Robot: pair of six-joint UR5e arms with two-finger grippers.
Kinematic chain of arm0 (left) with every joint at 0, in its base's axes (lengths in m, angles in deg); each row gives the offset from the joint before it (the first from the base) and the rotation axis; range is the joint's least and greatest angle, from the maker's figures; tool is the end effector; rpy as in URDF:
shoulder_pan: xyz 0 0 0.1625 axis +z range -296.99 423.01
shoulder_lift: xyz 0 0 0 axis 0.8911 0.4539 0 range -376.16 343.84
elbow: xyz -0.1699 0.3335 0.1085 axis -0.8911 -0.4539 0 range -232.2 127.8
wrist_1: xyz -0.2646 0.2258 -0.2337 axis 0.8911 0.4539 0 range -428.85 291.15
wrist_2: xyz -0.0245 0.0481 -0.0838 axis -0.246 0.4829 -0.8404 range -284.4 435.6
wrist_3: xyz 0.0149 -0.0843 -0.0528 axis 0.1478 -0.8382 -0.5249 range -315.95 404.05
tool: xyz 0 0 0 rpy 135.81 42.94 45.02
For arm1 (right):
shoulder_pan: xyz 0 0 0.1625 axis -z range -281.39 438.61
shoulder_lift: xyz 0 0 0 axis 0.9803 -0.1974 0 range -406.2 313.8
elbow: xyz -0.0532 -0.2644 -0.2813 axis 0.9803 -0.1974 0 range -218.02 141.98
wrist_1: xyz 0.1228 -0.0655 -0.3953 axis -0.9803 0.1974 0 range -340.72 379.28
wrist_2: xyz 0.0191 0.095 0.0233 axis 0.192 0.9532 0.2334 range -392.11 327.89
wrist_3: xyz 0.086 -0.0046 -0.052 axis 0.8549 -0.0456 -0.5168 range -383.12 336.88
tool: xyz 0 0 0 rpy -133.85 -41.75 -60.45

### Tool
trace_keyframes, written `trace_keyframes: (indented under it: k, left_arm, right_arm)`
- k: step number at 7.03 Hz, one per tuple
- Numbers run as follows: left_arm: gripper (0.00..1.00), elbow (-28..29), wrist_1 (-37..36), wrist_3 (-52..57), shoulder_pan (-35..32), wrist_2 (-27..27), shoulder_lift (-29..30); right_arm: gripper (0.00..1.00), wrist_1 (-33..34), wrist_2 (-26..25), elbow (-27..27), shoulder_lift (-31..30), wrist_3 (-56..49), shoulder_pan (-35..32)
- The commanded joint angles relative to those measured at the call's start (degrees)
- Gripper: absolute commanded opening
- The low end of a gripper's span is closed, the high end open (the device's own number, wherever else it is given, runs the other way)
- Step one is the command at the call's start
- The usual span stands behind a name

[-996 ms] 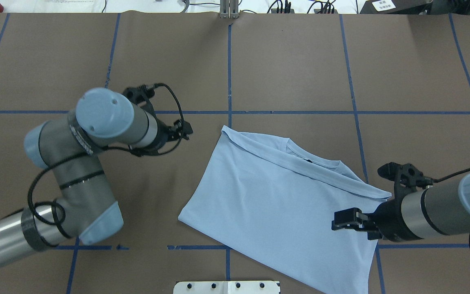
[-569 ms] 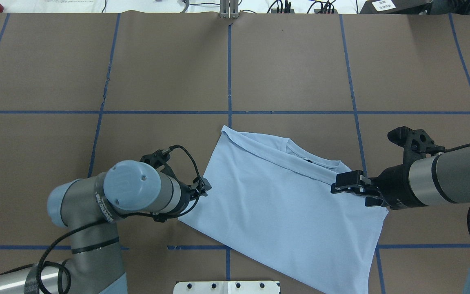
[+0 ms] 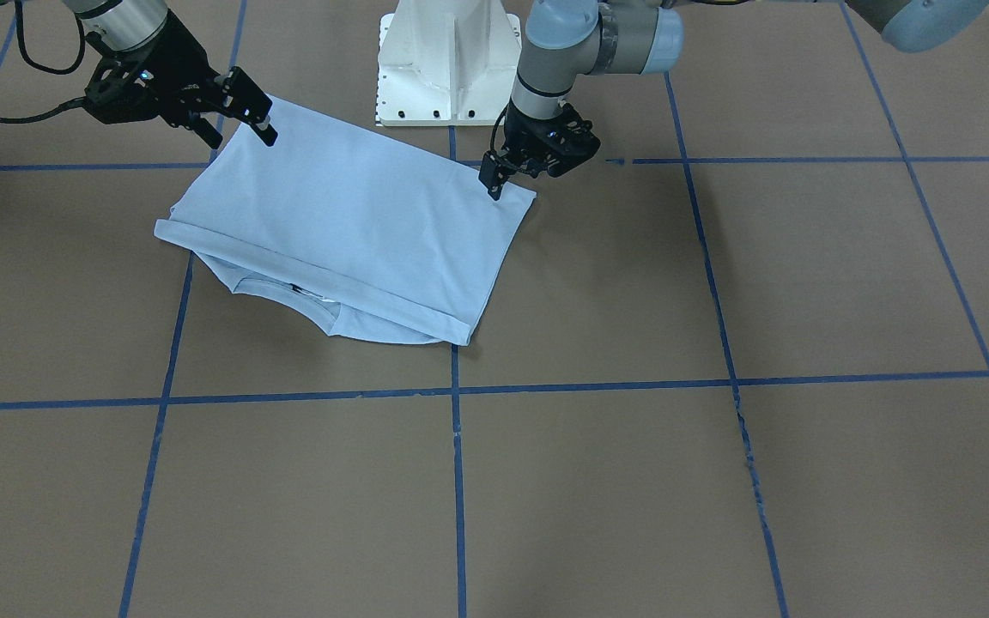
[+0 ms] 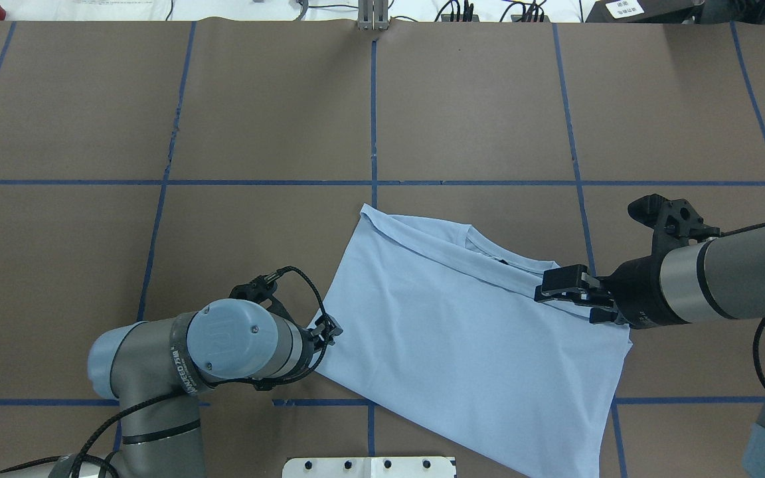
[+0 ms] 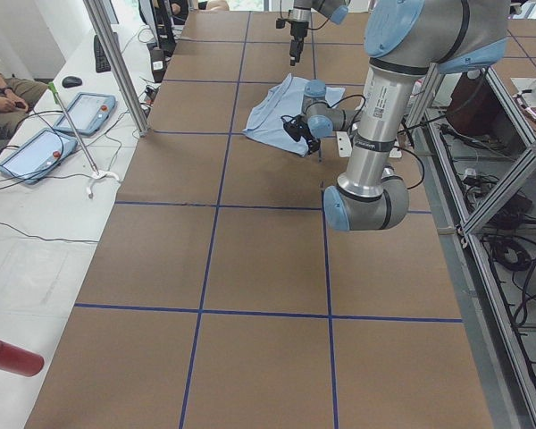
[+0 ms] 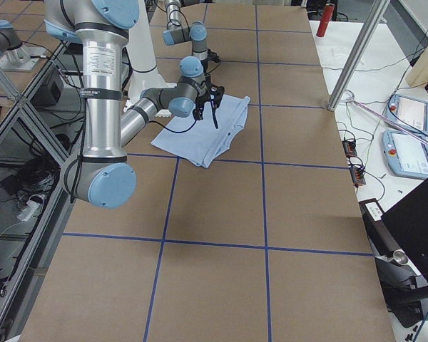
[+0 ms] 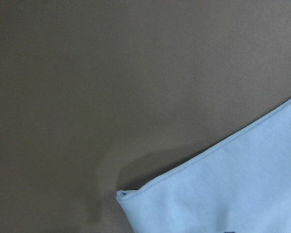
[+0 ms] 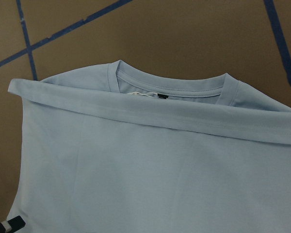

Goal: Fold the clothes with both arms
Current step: 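Move the left gripper to the shirt's near corner while the right gripper holds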

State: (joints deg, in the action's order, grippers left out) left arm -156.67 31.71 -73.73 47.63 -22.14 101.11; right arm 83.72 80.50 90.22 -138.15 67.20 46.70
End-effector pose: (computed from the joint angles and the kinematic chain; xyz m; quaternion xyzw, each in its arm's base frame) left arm 0.5611 -0.2785 0.2264 -0.1077 0.4306 -0.3017 0.8437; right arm -0.3199 -0.3108 0.2727 -0.0246 -0.5307 0.1367 0.8361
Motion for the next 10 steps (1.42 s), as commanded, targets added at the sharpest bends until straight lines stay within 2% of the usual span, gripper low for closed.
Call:
trace_keyframes:
  k: [1,3,6,10]
  left_arm:
    - [0.76,0.1,-0.5,0.1,-0.4,1.1,-1.1]
    - [0.6,0.1,-0.6,0.0,-0.3,1.1,-1.3]
    - [0.42,-0.6,-1.3,-0.3,0.3,1.1,-0.9]
    - [0.08,-0.4,-1.3,0.1,0.4,1.4,-1.2]
  right_arm:
    - [1.0,0.1,0.0,-0.3,0.5,0.0,0.0]
    - [1.0,0.1,0.0,-0.6,0.6,0.0,0.0]
    - [1.0,0.1,0.0,-1.1,0.5,0.0,-0.1]
    - [1.0,0.1,0.0,-1.1,0.5,0.0,-0.1]
